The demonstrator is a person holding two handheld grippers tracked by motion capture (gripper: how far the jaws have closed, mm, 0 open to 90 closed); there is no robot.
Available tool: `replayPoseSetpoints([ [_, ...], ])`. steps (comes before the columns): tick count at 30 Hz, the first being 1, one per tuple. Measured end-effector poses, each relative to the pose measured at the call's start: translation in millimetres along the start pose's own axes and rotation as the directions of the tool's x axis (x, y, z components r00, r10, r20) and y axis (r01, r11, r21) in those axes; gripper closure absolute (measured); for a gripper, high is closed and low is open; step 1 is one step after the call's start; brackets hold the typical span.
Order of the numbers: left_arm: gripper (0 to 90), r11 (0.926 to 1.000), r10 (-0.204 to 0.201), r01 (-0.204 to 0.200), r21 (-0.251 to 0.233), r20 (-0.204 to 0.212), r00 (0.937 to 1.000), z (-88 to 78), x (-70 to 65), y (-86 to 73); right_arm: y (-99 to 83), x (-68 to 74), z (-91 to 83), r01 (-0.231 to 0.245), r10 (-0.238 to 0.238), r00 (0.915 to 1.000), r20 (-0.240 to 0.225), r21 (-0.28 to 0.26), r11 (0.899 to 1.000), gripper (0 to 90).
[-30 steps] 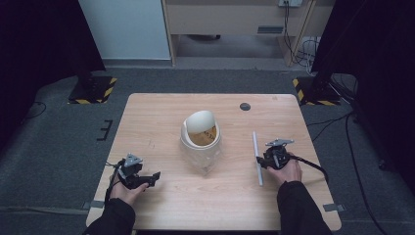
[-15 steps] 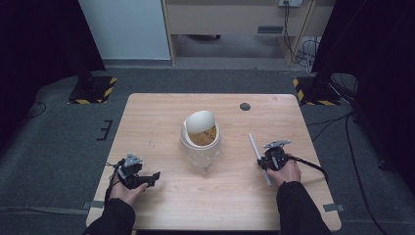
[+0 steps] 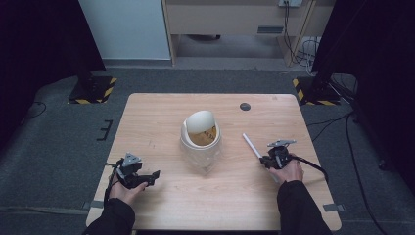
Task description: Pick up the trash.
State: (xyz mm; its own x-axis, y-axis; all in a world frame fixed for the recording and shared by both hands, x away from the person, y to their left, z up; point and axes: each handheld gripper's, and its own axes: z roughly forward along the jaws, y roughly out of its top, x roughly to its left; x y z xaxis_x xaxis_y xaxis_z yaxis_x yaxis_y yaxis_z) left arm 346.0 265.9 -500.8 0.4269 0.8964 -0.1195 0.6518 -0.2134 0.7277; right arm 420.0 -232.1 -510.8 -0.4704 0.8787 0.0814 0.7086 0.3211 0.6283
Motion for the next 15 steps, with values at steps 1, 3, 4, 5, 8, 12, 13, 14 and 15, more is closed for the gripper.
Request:
replayPoseSetpoints([
  [1,16.5,1.0,0.0,0.0,-0.001,-0.001,1.0,0.0,0.0,0.2,0.0,0.0,0.0,0.0,0.0,1.0,0.0,0.0,1.0,79.8],
  [3,16.6,1.0,0.003,-0.003,-0.008,-0.001,1.0,-0.8,-0.3,1.1,1.1,-2.4,-4.4,-0.016,0.016,0.9999,-0.006,-0.034,0.999,79.9],
  [4,16.6,1.0,0.003,-0.003,-0.008,-0.001,1.0,-0.8,-0.3,1.1,1.5,-3.1,-5.8,-0.018,0.017,0.9998,-0.009,-0.044,0.999,79.8],
  [5,16.6,0.9999,0.003,-0.003,-0.016,-0.002,1.0,-1.5,-0.7,1.4,2.4,-3.9,-8.5,-0.025,0.024,0.9996,-0.014,-0.061,0.998,79.8],
  [8,16.6,0.9998,0.003,-0.003,-0.018,-0.002,1.0,-1.8,-0.7,1.4,3.9,-4.7,-13.6,-0.035,0.033,0.9992,-0.022,-0.091,0.995,79.9],
  [12,16.7,0.9998,0.003,-0.003,-0.021,0.0,1.0,-1.5,-0.6,2.0,7.1,-5.9,-22.9,-0.052,0.047,0.9982,-0.037,-0.156,0.986,79.9],
  [13,16.7,0.9997,0.004,-0.004,-0.024,0.001,1.0,-1.7,-0.8,2.3,7.5,-6.1,-24.2,-0.054,0.048,0.9981,-0.039,-0.163,0.985,79.9],
  [14,16.7,0.9997,0.004,-0.004,-0.024,0.001,1.0,-1.7,-0.8,2.3,7.5,-6.1,-24.2,-0.054,0.048,0.9981,-0.039,-0.163,0.985,79.9],
  [15,16.7,0.9996,0.005,-0.005,-0.026,0.002,1.0,-1.7,-0.9,2.4,8.8,-6.6,-27.9,-0.06,0.051,0.9975,-0.049,-0.192,0.98,79.9],
])
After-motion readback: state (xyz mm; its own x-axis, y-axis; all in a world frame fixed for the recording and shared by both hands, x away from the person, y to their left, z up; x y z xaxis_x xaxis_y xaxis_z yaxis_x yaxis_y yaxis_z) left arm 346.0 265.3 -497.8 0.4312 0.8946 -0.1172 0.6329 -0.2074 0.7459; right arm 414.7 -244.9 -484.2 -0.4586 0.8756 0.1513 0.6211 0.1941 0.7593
